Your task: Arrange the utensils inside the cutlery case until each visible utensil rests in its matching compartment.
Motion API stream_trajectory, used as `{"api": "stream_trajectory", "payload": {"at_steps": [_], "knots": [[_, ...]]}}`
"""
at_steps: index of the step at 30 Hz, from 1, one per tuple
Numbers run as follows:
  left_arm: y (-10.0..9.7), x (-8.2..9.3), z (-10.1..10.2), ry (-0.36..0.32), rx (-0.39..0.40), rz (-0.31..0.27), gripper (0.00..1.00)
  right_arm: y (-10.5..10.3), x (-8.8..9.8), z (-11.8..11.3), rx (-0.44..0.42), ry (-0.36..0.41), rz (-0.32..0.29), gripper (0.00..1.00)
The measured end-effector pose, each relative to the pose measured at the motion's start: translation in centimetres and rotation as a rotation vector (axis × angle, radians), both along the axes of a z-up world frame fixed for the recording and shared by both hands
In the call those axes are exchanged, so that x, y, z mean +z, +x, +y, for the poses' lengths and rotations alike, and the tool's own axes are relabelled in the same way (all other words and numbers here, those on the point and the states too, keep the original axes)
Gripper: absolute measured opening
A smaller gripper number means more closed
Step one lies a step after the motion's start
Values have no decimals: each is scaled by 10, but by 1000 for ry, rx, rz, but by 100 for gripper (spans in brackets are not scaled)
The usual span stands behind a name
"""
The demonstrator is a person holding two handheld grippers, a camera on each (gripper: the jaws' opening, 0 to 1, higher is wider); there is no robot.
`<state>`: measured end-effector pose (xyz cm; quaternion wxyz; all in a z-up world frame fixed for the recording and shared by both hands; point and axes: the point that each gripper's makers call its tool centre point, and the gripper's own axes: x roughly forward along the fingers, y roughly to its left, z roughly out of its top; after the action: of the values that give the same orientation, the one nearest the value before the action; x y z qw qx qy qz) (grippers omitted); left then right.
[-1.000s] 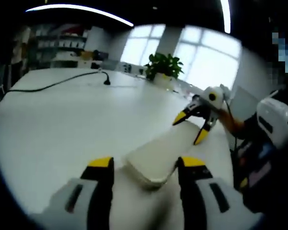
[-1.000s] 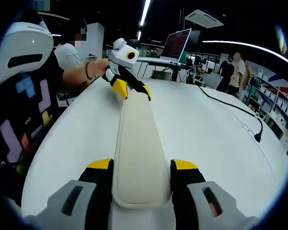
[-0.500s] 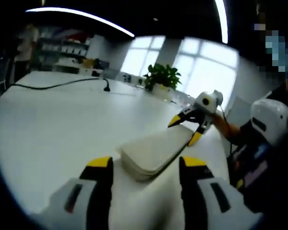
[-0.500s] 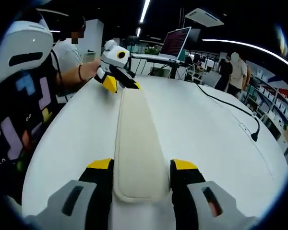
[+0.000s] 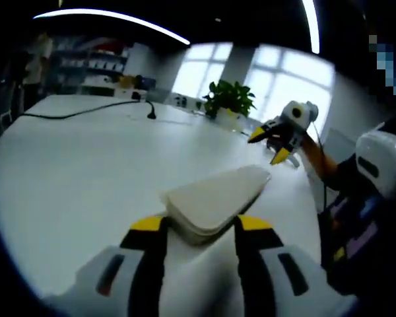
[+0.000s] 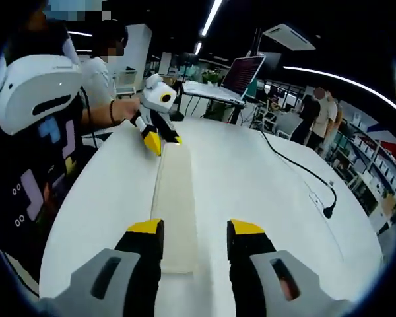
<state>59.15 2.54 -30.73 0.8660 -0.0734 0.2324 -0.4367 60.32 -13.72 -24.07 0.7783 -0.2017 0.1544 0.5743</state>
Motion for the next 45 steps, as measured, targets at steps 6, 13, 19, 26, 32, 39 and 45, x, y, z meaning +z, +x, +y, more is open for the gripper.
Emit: {"api": "stream_trajectory", "payload": {"at_steps": [6,13,19,26,32,39,45], "knots": [[-4,0,0,17,7,-18,43,3,22,48,45,34,14,19],[-9,1,2,-18,8,-12,44,-14,-9,99,244,-113,47,14],[-11,3,3,3,4,-59,43,-14,-32,118,294,-265,118,10],[-9,12,4,-52,15,-65,45,-12,-35,145,341,-440,90,3],[-16,13,5,-48,0,-55,42,-13,-33,156,412,-574,27,2],[-16,12,10,-13,20,-89,32,-17,-41,158,445,-685,4,2],[-12,6,12,19,27,-106,32,-14,-49,156,456,-728,14,3]]}}
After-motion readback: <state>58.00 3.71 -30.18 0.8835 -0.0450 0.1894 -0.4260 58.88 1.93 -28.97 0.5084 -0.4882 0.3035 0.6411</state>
